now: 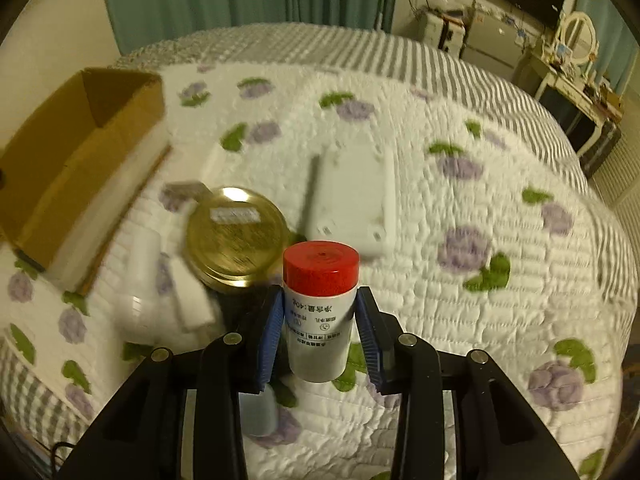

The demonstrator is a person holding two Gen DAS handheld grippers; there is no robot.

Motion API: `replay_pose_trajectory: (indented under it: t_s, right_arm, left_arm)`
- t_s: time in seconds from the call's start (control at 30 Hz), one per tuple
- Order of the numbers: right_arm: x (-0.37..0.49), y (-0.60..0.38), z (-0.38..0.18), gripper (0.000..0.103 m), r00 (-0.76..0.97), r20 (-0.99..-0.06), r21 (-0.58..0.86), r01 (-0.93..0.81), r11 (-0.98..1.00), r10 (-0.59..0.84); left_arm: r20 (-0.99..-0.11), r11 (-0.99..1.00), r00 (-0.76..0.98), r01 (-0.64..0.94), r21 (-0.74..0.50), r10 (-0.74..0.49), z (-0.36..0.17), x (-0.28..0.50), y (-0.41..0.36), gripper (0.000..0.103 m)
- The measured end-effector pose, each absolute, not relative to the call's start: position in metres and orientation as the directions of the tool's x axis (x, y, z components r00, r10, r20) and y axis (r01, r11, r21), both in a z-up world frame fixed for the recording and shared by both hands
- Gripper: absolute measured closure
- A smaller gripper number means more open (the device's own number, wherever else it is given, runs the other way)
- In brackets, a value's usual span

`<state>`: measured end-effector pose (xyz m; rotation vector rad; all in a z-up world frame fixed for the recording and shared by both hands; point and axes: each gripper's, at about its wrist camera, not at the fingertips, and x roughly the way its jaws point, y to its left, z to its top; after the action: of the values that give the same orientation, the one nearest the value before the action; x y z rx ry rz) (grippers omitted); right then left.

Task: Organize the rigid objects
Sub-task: 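Carry the bottle into the box with the right tool and release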

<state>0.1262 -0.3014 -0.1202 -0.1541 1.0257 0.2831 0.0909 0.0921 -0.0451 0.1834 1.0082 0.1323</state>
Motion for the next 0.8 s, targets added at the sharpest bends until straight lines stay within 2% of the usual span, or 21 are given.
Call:
replay_pose_trajectory:
  t_s: [0.3, 0.43, 0.6, 0.8]
  right_arm:
    - [0.128, -0.227, -0.014, 0.067, 0.594, -0.734, 0.03, -0.455, 0.89, 0.329]
    - [0.13, -0.182, 0.009, 0.067, 0.591, -0.699, 0.041, -0.529, 0.848, 0.402]
    - [0.138, -0.122, -0.004, 0.067, 0.525, -0.709, 0.085, -0.599, 0.796, 0.471]
    - [0.143, -0.066, -0.047, 0.067, 0.46, -0.762, 0.084, -0.627, 0.775, 0.455]
  left_arm:
    - [-0.829, 0.979, 0.53, -0.013, 0.202, 0.178, -0.045, 0.091, 0.095, 0.095]
    - [-0.83, 0.981, 0.531, -0.014, 0.191, 0.169, -0.045, 0.092, 0.097, 0.095]
    - [-0.833, 0.984, 0.53, -0.012, 0.178, 0.157, -0.045, 0.093, 0.099, 0.095]
    - [-0.841, 0.986, 0.522, 0.002, 0.168, 0.142, -0.044, 0.095, 0.101, 0.095]
